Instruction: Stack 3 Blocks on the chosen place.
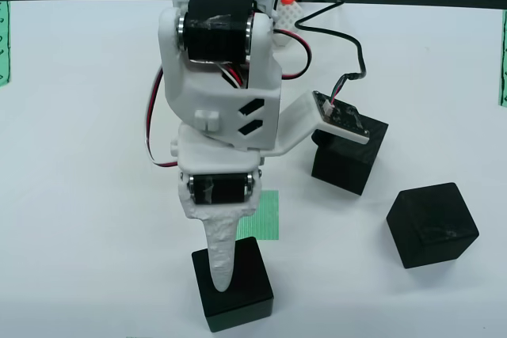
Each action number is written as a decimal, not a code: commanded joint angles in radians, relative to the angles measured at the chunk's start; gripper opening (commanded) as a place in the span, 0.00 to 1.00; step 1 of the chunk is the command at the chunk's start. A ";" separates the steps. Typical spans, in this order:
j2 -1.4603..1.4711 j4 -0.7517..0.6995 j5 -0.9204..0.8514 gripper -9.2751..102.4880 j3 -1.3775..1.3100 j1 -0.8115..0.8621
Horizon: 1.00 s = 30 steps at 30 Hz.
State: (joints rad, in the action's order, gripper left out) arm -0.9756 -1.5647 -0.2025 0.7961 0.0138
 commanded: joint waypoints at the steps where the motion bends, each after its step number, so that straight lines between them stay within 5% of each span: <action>1: -0.066 -0.006 -0.018 0.34 -0.031 0.009; 30: 0.213 -0.006 -0.106 0.37 -0.221 -0.063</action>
State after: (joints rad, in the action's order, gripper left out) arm -0.7593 -1.5631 -0.2991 0.6243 -0.0430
